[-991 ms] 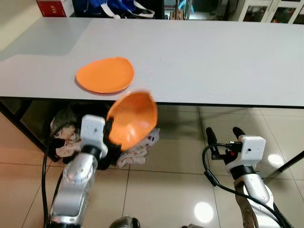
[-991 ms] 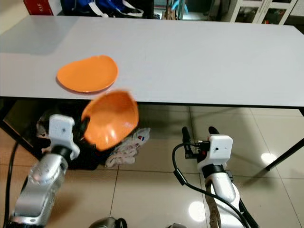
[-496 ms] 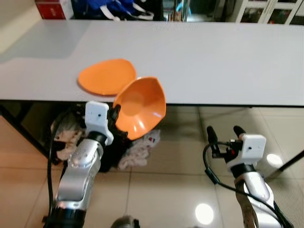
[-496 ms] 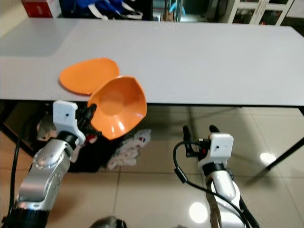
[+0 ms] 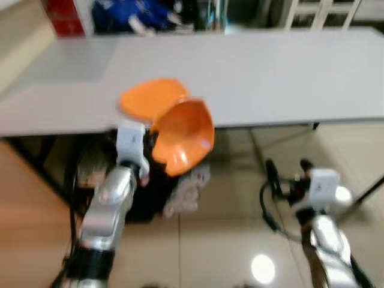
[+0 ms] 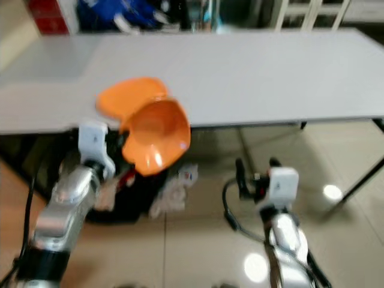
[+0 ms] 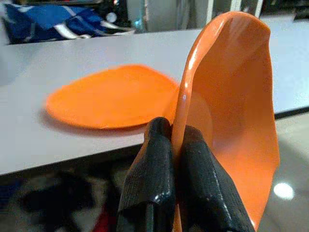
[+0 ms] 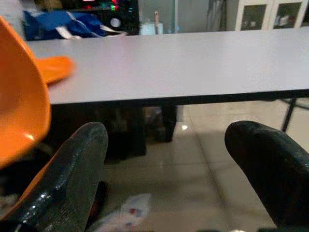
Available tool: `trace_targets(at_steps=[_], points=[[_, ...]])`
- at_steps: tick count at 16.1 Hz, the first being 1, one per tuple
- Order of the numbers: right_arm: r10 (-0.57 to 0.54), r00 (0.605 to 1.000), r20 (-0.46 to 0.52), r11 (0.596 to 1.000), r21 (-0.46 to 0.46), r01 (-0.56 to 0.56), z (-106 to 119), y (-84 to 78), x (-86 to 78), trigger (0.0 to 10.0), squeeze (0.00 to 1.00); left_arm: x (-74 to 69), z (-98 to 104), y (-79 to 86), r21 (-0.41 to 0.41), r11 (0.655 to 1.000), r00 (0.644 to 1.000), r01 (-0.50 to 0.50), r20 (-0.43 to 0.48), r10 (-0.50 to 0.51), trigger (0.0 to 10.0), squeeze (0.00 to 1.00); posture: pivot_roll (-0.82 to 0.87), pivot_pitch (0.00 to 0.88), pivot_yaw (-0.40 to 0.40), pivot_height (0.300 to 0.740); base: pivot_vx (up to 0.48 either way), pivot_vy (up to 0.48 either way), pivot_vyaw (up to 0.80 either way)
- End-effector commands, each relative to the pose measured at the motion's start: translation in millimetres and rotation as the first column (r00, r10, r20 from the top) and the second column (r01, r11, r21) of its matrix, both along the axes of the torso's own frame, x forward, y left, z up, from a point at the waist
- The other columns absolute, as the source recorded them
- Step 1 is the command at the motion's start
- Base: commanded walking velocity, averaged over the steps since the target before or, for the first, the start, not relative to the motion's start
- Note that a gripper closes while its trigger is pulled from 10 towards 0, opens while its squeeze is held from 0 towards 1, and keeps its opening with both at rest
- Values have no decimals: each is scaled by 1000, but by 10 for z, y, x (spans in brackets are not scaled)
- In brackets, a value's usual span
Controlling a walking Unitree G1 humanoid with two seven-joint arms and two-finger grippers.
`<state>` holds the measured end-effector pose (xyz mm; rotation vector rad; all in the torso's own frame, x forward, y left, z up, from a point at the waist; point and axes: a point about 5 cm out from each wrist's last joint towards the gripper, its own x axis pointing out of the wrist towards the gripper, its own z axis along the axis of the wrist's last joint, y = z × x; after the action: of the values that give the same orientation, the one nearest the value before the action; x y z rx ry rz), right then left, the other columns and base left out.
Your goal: Setting the table
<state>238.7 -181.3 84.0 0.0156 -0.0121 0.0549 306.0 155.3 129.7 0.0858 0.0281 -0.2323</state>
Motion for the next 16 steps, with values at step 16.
trace_targets(at_steps=[16], points=[[18,999,-28,1000,-19,-18,-83,76,-21,10000,0,175,452,-275,6,999,987,47,151,-47,0,0,-69,26,54,740,364,0,0]])
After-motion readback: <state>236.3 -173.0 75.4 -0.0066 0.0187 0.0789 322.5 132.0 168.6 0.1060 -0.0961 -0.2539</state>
